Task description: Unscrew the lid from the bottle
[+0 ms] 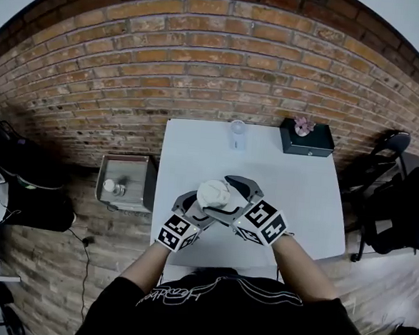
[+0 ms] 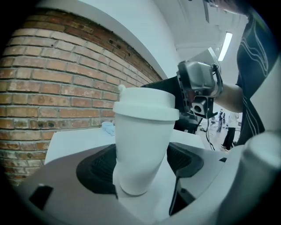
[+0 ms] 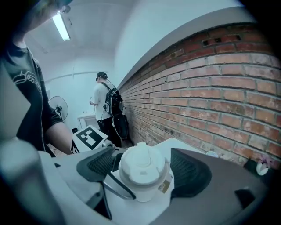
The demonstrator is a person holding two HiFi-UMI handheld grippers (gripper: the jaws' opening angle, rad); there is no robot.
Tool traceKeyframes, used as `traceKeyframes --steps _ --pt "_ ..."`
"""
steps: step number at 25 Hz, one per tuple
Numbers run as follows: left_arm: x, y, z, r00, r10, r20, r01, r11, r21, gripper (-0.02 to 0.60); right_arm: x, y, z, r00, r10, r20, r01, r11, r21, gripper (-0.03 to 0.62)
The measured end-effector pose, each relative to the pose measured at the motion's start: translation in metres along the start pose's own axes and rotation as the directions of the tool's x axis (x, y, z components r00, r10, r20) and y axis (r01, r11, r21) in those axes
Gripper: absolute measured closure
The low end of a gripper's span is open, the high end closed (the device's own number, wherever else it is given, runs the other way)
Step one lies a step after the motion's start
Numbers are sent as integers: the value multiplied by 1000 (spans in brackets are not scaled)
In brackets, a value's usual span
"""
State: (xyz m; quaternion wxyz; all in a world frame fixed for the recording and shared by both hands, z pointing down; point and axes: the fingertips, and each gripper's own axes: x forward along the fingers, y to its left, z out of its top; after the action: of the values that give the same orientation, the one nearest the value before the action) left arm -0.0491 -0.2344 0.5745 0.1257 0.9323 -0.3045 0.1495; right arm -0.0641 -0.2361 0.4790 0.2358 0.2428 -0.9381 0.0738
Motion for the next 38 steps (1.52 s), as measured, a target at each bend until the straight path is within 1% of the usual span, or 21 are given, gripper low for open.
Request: traceKeyframes --steps 4,7,15,19,21,24,26,29,31,33,36,38 --pt "0 0 -2 1000 -11 -7 11 1000 2 205 9 4 -14 997 -69 -29 69 997 20 209" --pt "-1 -2 -3 1000 -18 -9 18 1000 0 206 11 1 -19 993 -113 -30 114 993 40 255" --pt "0 -2 -2 1000 -19 -8 19 1000 -2 206 10 -1 -19 996 -93 -18 93 995 34 250" --pt "-1 -2 -2 1000 -20 -14 20 1000 -1 206 11 0 -19 998 -52 -28 53 999 12 250" --pt "-1 -2 -2 1000 -22 -18 22 1000 -1 206 11 1 -19 999 -9 -44 8 1000 -17 250" --pt "-2 -3 -4 999 -32 -24 32 999 3 206 12 4 -21 992 90 -86 -97 993 -73 250" --pt "-2 -3 -5 998 -43 -35 43 999 10 206 12 6 -21 981 162 -105 -173 979 -106 250" --pt "-3 -5 -5 996 -69 -54 69 997 16 206 10 8 -22 958 259 -124 -277 949 -151 250" --pt "-3 -6 -5 994 -86 -62 87 996 20 207 10 9 -23 935 320 -156 -345 920 -184 250" --pt "-3 -7 -5 993 -101 -64 103 994 26 207 9 10 -24 905 381 -188 -416 884 -214 249" --pt "-3 -8 -4 991 -119 -67 122 992 36 207 7 12 -25 857 464 -223 -511 821 -253 249" --pt "-3 -8 -4 989 -131 -69 134 990 42 207 6 12 -26 821 510 -257 -569 773 -282 249"
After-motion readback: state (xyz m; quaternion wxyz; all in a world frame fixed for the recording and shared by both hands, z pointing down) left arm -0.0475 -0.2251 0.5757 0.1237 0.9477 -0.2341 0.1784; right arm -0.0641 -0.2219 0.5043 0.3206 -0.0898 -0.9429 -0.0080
